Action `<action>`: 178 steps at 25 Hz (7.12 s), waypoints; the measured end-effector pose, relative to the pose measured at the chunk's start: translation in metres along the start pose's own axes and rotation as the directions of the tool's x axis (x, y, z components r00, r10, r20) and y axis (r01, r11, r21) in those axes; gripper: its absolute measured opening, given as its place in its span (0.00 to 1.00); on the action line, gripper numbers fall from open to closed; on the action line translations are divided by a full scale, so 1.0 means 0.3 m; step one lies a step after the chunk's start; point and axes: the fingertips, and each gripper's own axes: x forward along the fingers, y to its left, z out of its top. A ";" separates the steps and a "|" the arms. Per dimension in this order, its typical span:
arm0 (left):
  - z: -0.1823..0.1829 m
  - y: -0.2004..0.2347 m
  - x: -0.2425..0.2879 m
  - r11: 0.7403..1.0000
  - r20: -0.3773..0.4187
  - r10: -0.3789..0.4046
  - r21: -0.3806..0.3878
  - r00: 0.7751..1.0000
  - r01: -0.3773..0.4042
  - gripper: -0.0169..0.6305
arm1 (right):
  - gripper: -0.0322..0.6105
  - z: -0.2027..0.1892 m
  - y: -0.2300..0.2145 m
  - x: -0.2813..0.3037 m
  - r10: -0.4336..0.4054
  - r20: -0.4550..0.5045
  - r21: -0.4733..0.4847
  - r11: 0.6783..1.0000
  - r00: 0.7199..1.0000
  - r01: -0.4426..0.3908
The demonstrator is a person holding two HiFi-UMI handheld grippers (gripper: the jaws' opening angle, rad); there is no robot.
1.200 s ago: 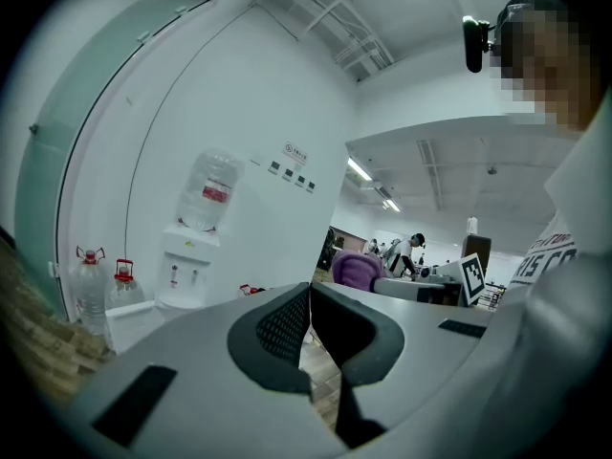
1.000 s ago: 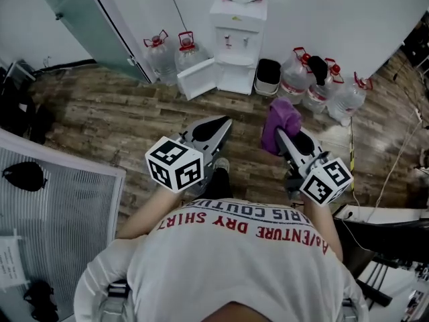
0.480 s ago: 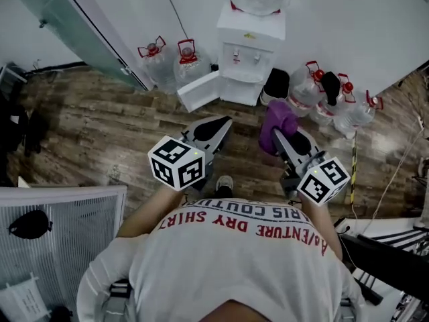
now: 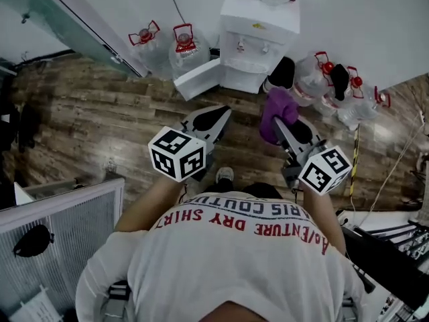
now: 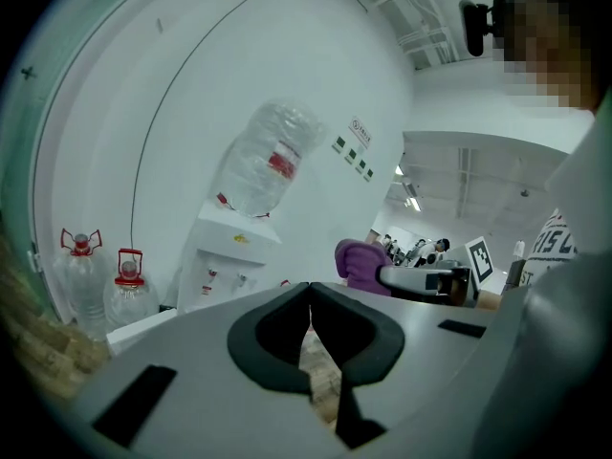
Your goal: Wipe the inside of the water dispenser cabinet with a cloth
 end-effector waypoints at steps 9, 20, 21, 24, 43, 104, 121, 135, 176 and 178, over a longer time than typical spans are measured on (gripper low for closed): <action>-0.037 0.149 0.098 0.997 -0.002 0.075 -0.027 0.997 -0.075 0.07 | 0.20 -0.063 -0.130 0.148 0.038 -0.102 -0.011 0.999 0.994 -0.040; -0.103 0.371 0.262 0.971 -0.009 0.238 -0.025 0.971 -0.238 0.07 | 0.20 -0.143 -0.370 0.451 0.166 -0.215 0.030 0.986 0.962 -0.164; -0.110 0.390 0.279 0.968 -0.010 0.250 -0.028 0.968 -0.250 0.07 | 0.20 -0.156 -0.389 0.476 0.176 -0.230 0.035 0.984 0.957 -0.173; -0.149 0.453 0.332 0.959 -0.016 0.280 -0.034 0.960 -0.280 0.07 | 0.20 -0.208 -0.449 0.543 0.192 -0.269 0.037 0.981 0.944 -0.189; -0.820 1.004 0.556 0.945 -0.093 0.315 -0.063 0.945 -0.321 0.07 | 0.20 -1.030 -0.833 0.878 0.162 -0.413 -0.027 0.981 0.896 -0.190; -1.242 1.571 0.909 0.956 0.001 0.290 0.041 0.957 -0.290 0.07 | 0.21 -1.301 -1.420 1.571 0.005 -0.028 -0.358 0.934 1.000 -0.015; -1.264 1.576 0.901 0.938 -0.013 0.342 0.061 0.939 -0.341 0.07 | 0.21 -1.392 -1.493 1.620 -0.017 -0.006 -0.298 0.954 1.000 0.015; -1.320 1.576 0.891 0.936 -0.018 0.350 0.037 0.936 -0.350 0.07 | 0.21 -1.614 -1.606 1.669 -0.092 -0.122 -0.213 0.975 0.988 0.064; -1.389 1.593 0.925 0.937 -0.073 0.349 0.038 0.934 -0.347 0.07 | 0.21 -1.931 -1.830 1.668 -0.288 -0.301 -0.131 0.957 0.909 0.259; -1.389 1.587 0.940 0.941 -0.076 0.339 0.040 0.938 -0.337 0.07 | 0.21 -1.933 -1.858 1.632 -0.303 -0.303 -0.116 0.953 0.904 0.280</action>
